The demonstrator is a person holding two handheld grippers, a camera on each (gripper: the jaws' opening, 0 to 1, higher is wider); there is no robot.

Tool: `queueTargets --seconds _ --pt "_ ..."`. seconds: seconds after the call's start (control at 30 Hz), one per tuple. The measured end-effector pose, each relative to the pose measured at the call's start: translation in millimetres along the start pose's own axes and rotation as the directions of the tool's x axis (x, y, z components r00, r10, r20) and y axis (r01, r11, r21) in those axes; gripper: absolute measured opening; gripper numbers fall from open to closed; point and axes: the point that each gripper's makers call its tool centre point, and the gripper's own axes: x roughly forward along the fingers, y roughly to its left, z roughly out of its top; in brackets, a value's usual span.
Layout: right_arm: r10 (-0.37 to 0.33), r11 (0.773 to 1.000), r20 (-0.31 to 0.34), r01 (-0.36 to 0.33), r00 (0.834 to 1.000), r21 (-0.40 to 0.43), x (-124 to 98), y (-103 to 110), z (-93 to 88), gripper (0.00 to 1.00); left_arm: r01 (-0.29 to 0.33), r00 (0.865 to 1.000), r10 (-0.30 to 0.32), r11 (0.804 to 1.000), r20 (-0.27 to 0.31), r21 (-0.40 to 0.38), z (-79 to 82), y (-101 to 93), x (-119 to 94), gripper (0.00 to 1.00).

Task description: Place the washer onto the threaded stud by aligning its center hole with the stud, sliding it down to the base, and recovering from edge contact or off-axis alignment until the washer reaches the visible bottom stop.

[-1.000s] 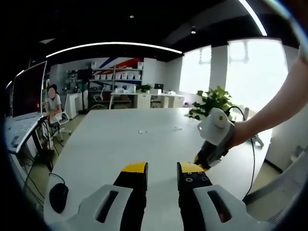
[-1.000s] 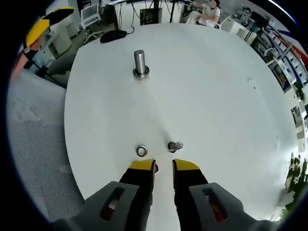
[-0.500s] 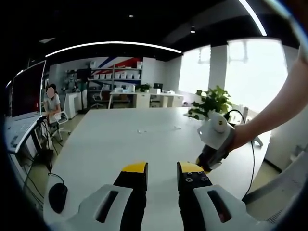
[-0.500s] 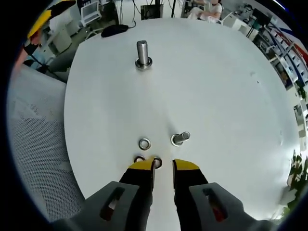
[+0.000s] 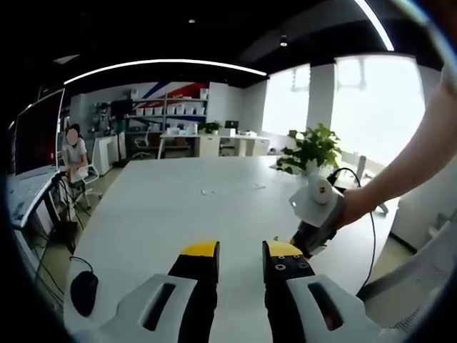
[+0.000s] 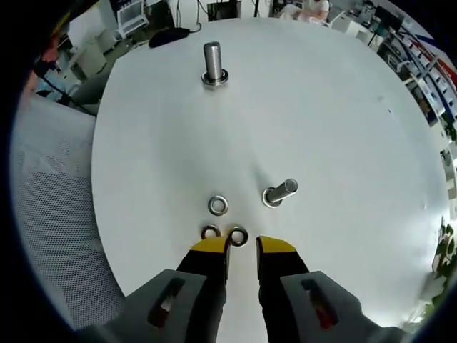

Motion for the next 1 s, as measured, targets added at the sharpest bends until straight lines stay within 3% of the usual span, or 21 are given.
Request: queueTargets --seconds 1.0 --pt "0.028 0.999 0.006 -0.028 1.000 0.024 6.6 3.9 1.8 0.17 0.001 1.000 -0.001 1.000 -0.012 -0.001 -3.2 0.3 0.1 0.22"
